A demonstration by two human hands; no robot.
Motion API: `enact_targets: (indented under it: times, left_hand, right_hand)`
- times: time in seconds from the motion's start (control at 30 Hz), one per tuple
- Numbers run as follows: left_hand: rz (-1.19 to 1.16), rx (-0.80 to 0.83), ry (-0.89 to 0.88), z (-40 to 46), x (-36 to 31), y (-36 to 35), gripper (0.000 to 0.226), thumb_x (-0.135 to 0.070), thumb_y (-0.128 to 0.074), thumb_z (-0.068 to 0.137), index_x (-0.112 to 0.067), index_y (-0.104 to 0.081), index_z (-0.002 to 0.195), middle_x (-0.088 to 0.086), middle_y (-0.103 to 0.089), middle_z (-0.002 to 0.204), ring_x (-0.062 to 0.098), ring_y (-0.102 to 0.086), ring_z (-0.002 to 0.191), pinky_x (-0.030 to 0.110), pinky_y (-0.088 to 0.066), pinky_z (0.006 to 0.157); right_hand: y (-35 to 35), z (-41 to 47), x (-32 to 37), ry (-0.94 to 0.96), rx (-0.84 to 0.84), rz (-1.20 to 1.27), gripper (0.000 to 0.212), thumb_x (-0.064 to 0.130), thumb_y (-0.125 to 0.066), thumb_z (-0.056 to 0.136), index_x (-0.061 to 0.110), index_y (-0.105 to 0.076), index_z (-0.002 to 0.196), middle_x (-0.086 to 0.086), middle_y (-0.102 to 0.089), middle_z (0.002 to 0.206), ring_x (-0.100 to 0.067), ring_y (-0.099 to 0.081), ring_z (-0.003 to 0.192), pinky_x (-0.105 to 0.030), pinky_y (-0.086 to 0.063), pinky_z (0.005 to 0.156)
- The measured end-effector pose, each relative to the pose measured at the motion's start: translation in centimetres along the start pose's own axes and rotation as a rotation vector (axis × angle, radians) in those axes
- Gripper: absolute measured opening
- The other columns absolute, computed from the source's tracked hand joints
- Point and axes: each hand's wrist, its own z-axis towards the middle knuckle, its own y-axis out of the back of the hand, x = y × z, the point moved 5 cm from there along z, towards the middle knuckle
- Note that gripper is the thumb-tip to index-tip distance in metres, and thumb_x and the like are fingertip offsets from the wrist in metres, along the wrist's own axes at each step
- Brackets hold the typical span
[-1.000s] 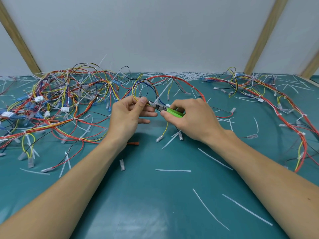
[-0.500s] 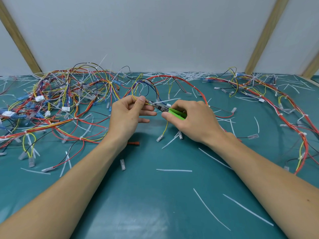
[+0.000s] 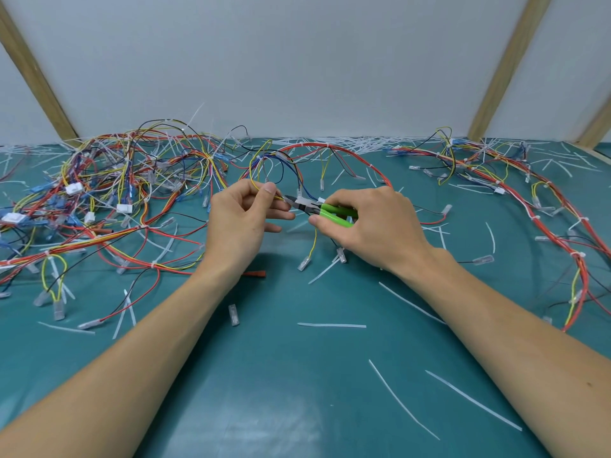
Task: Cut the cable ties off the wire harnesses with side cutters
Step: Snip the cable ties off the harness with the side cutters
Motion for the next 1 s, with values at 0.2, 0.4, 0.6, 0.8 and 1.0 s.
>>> enact_targets:
  times: [0.2, 0.4, 0.6, 0.8, 1.0]
  left_hand:
    - [0.054, -0.018, -0.047, 0.1, 0.0, 0.1, 0.023, -0.020, -0.055, 0.103, -0.010, -0.063, 0.084, 0.005, -0.075, 0.075, 0.020, -0.076, 0.073, 0.025, -0.056, 0.054]
    - [0.085, -0.018, -0.083, 0.1, -0.2, 0.2, 0.024, -0.022, -0.056, 0.102, -0.013, -0.063, 0.081, 0.005, -0.076, 0.077, 0.019, -0.076, 0.072, 0.026, -0.055, 0.054]
    - [0.085, -0.011, -0.089, 0.1, -0.3, 0.2, 0.024, -0.022, -0.057, 0.102, -0.012, -0.063, 0.082, 0.005, -0.076, 0.076, 0.019, -0.076, 0.071, 0.027, -0.056, 0.055]
    - [0.066, 0.077, -0.023, -0.1, -0.1, -0.3, 0.023, -0.021, -0.056, 0.103, -0.007, -0.062, 0.087, 0.003, -0.075, 0.075, 0.021, -0.076, 0.074, 0.027, -0.056, 0.054]
    - [0.066, 0.224, -0.017, -0.6, 0.0, -1.4, 0.012, -0.021, -0.056, 0.102, -0.013, -0.057, 0.093, 0.003, -0.077, 0.082, 0.021, -0.076, 0.072, 0.029, -0.055, 0.056]
  right_hand:
    - [-0.2, 0.0, 0.0, 0.006, 0.017, -0.018, 0.037, 0.069, -0.063, 0.086, 0.034, -0.074, 0.094, 0.011, -0.072, 0.079, -0.017, -0.063, 0.081, -0.031, -0.045, 0.066]
    - [-0.1, -0.1, 0.2, -0.003, -0.003, 0.000, 0.037, 0.068, -0.064, 0.087, 0.033, -0.076, 0.092, 0.010, -0.071, 0.076, -0.017, -0.063, 0.078, -0.031, -0.045, 0.063]
    - [0.0, 0.1, 0.2, -0.031, 0.000, 0.033, 0.042, 0.070, -0.059, 0.087, 0.031, -0.075, 0.088, 0.008, -0.070, 0.074, -0.022, -0.062, 0.077, -0.034, -0.048, 0.065]
    - [0.1, 0.6, -0.7, -0.197, -0.094, 0.276, 0.042, 0.060, -0.059, 0.094, 0.023, -0.062, 0.074, 0.005, -0.063, 0.061, -0.020, -0.058, 0.063, -0.040, -0.051, 0.067]
    - [-1.1, 0.2, -1.3, -0.357, 0.015, 0.519, 0.045, 0.060, -0.059, 0.095, 0.023, -0.061, 0.069, 0.007, -0.064, 0.057, -0.017, -0.059, 0.056, -0.052, -0.057, 0.071]
